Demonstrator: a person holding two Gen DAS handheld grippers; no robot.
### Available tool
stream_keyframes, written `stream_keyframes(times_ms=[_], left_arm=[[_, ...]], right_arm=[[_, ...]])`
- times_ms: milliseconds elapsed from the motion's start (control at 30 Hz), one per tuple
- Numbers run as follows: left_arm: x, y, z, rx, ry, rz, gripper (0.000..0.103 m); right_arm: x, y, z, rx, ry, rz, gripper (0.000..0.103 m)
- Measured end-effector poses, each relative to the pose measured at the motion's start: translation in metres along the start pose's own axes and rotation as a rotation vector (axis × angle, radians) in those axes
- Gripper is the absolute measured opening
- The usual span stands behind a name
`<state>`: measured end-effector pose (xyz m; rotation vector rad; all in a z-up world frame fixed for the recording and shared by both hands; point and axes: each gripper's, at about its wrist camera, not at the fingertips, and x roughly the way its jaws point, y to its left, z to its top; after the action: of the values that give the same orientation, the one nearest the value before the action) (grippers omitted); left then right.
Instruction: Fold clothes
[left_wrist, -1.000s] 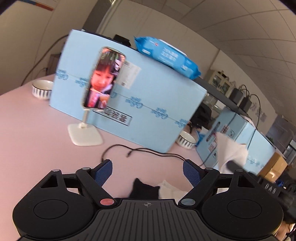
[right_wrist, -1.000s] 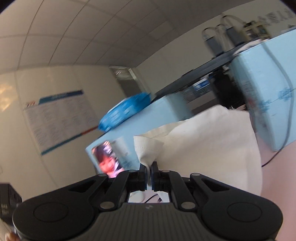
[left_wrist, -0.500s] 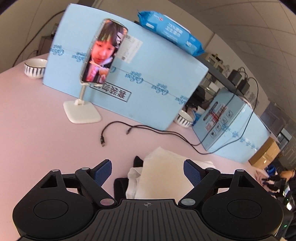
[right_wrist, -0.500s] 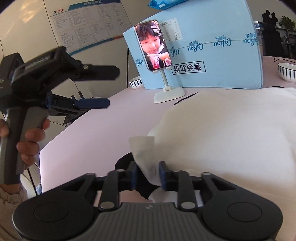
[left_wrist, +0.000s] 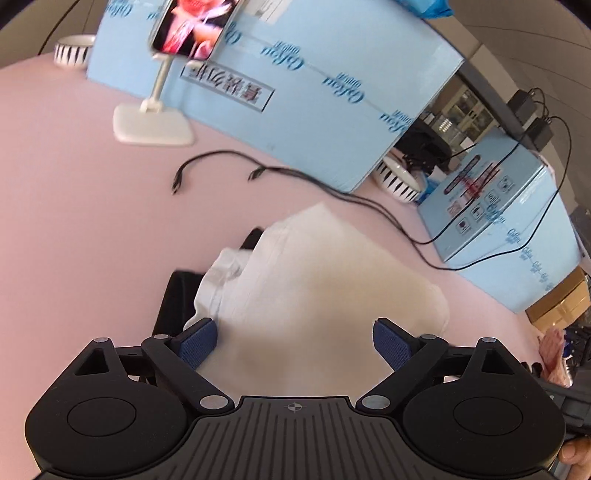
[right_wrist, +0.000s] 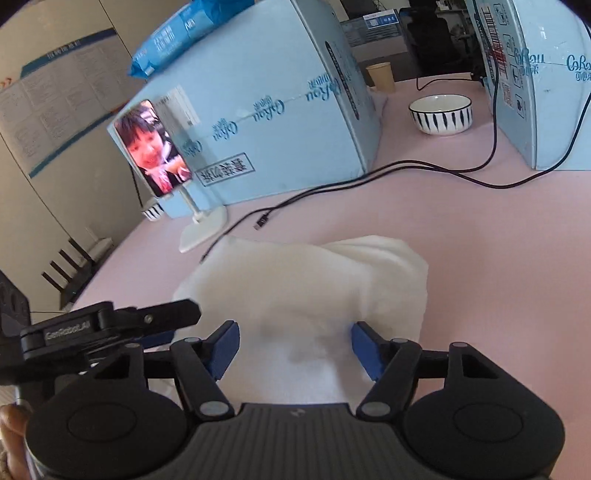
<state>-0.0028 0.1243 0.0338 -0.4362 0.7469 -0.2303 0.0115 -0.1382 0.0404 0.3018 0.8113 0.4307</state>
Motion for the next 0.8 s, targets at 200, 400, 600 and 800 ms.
stream_keyframes(times_ms=[200,400,600,800], left_arm=[[-0.026,-0.014,0.007,0.021,-0.037,0.015,0.093],[0.003,-0.039,0.043,0.132,0.019,0.099,0.093],[0.028,-0.045,0.053,0.265,0.178,0.218,0.093],[0.049,-0.043,0.063,0.331,0.319,0.313,0.094]], right_arm=[[-0.025,0.004,0.032,-0.049,-0.052,0.043,0.073],[0.033,0.000,0.031,-0.040,0.085,-0.040,0.075],[0.029,0.010,0.046,-0.049,0.149,-0.076,0.078],[0.030,0.021,0.058,-0.125,0.288,-0.183,0.078]])
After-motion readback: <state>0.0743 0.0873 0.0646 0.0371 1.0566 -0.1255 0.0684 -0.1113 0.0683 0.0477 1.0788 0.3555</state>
